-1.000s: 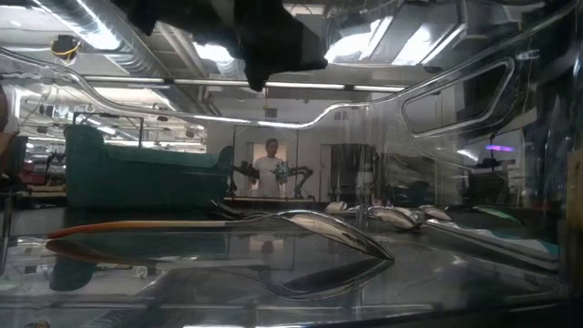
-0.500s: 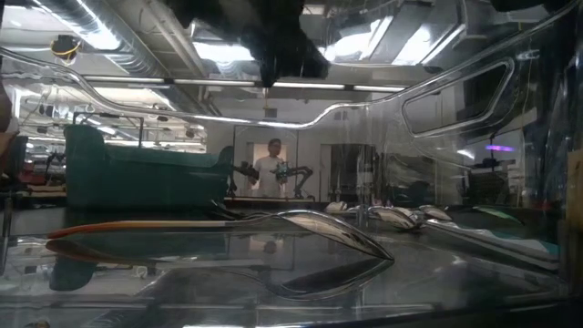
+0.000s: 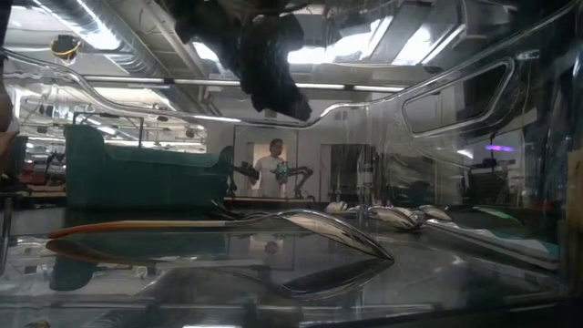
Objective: Sort silverware by color (type)
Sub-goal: Put the blue spoon into the orange bin
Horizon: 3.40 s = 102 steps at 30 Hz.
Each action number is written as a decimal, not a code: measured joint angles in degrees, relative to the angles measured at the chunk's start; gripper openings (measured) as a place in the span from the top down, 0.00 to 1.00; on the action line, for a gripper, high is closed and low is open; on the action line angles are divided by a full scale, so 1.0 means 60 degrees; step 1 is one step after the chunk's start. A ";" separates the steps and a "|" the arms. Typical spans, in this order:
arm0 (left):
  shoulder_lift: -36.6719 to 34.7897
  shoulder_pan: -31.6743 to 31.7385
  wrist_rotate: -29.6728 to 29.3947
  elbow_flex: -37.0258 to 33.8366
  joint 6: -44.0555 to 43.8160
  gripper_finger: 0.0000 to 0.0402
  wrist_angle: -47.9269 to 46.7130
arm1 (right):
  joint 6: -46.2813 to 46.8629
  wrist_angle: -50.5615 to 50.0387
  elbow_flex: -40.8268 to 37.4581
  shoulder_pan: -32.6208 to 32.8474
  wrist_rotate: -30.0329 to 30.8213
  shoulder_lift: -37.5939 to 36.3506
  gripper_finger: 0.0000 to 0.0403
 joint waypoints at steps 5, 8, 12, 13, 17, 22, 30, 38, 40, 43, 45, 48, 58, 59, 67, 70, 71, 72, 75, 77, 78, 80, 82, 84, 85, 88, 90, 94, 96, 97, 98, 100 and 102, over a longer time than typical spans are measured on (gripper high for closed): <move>0.0372 0.0004 -0.0002 0.0000 0.0081 0.77 -0.0294 | -0.0103 0.0211 0.0000 0.0004 0.0021 0.0004 0.79; 0.0583 -0.0001 0.0005 0.0000 0.0281 0.77 -0.0345 | -0.0107 0.0230 0.0000 0.0004 0.0030 0.0013 0.79; 0.0920 -0.0015 0.0009 0.0000 0.0432 0.77 -0.0482 | -0.0106 0.0247 0.0000 0.0004 0.0039 0.0040 0.79; 0.1004 -0.0030 0.0009 0.0000 0.0462 0.77 -0.0507 | -0.0107 0.0247 0.0000 0.0004 0.0041 0.0040 0.79; 0.1384 -0.0040 0.0009 0.0000 0.0484 0.77 -0.0577 | -0.0107 0.0247 0.0000 0.0004 0.0050 0.0040 0.79; 0.1749 -0.0041 0.0017 0.0000 0.0488 0.77 -0.0743 | -0.0107 0.0258 0.0000 0.0004 0.0057 0.0044 0.79; 0.1866 -0.0107 -0.0039 0.0000 0.0516 0.77 -0.0980 | -0.0107 0.0262 0.0000 0.0004 0.0057 0.0044 0.79; 0.1866 -0.0168 -0.0385 0.0000 0.0749 0.77 -0.1149 | -0.0107 0.0262 0.0000 0.0004 0.0057 0.0044 0.79; 0.1866 -0.0184 -0.0428 0.0000 0.0753 0.77 -0.1157 | -0.0107 0.0262 0.0000 0.0004 0.0057 0.0044 0.79; 0.1866 -0.0204 -0.0436 0.0000 0.0757 0.77 -0.1163 | -0.0107 0.0262 0.0000 0.0004 0.0057 0.0044 0.79; 0.1866 -0.0222 -0.0504 0.0000 0.0760 0.77 -0.1167 | -0.0107 0.0262 0.0000 0.0004 0.0057 0.0044 0.79; 0.1866 -0.0226 -0.0508 0.0000 0.0760 0.77 -0.1160 | -0.0107 0.0262 0.0000 0.0004 0.0057 0.0044 0.79; 0.1989 -0.0229 -0.0508 0.0003 0.0757 0.77 -0.1033 | -0.0107 0.0263 0.0000 0.0004 0.0057 0.0044 0.79; 0.2029 -0.0229 -0.0515 0.0004 0.0757 0.77 -0.1093 | -0.0107 0.0269 0.0000 0.0004 0.0061 0.0044 0.79; 0.2710 -0.0244 -0.0516 0.0036 0.0753 0.77 -0.1033 | -0.0113 0.0251 0.0004 0.0007 0.0127 0.0044 0.79; 0.2843 -0.0244 -0.0512 0.0044 0.0753 0.77 -0.1061 | -0.0127 0.0252 0.0004 0.0007 0.0209 0.0044 0.79; 0.2853 -0.0244 -0.0509 0.0042 0.0753 0.77 -0.1063 | -0.0154 0.0258 0.0004 0.0007 0.0247 0.0044 0.79; 0.2856 -0.0244 -0.0512 0.0043 0.0753 0.77 -0.1068 | -0.0200 0.0262 0.0004 0.0007 0.0286 0.0044 0.79; 0.2852 -0.0244 -0.0512 0.0034 0.0753 0.77 -0.1074 | -0.0243 0.0266 0.0004 0.0007 0.0287 0.0044 0.79; 0.2850 -0.0244 -0.0512 0.0033 0.0751 0.78 -0.1079 | -0.0249 0.0266 0.0004 0.0007 0.0289 0.0044 0.79; 0.2852 -0.0244 -0.0515 0.0033 0.0753 0.80 -0.1079 | -0.0249 0.0268 0.0004 0.0007 0.0302 0.0044 0.79; 0.2857 -0.0244 -0.0519 0.0031 0.0748 0.83 -0.1099 | -0.0251 0.0269 0.0004 0.0007 0.0316 0.0044 0.79; 0.2861 -0.0244 -0.0520 0.0026 0.0735 0.87 -0.1105 | -0.0249 0.0273 0.0004 0.0007 0.0344 0.0044 0.79; 0.2861 -0.0244 -0.0526 0.0025 0.0734 0.91 -0.1105 | -0.0252 0.0273 0.0004 0.0007 0.0431 0.0044 0.79; 0.2861 -0.0244 -0.0525 0.0022 0.0731 0.93 -0.1105 | -0.0252 0.0273 0.0004 0.0007 0.0483 0.0044 0.79; 0.2868 -0.0244 -0.0527 0.0015 0.0724 0.97 -0.1122 | -0.0254 0.0273 0.0004 0.0007 0.0591 0.0044 0.79; 0.2826 -0.0244 -0.0527 0.0015 0.0724 0.98 -0.1140 | -0.0252 0.0272 0.0004 0.0004 0.0607 0.0044 0.79; 0.2667 -0.0248 -0.0524 0.0007 0.0717 0.98 -0.1172 | -0.0252 0.0266 0.0004 0.0001 0.0607 0.0044 0.79; 0.2498 -0.0248 -0.0512 -0.0012 0.0692 0.98 -0.1339 | -0.0256 0.0262 0.0004 -0.0100 0.0600 0.0044 0.79; 0.2423 -0.0248 -0.0511 -0.0030 0.0675 0.98 -0.1488 | -0.0258 0.0256 0.0004 -0.0178 0.0593 0.0044 0.79; 0.2317 -0.0248 -0.0502 -0.0037 0.0656 0.99 -0.1531 | -0.0260 0.0255 0.0004 -0.0265 0.0582 0.0044 0.79; 0.2091 -0.0248 -0.0476 -0.0047 0.0576 0.99 -0.1767 | -0.0299 0.0247 0.0004 -0.0535 0.0577 0.0044 0.79; 0.1820 -0.0248 -0.0474 -0.0047 0.0395 0.99 -0.1892 | -0.0505 0.0251 0.0004 -0.0879 0.0516 0.0044 0.79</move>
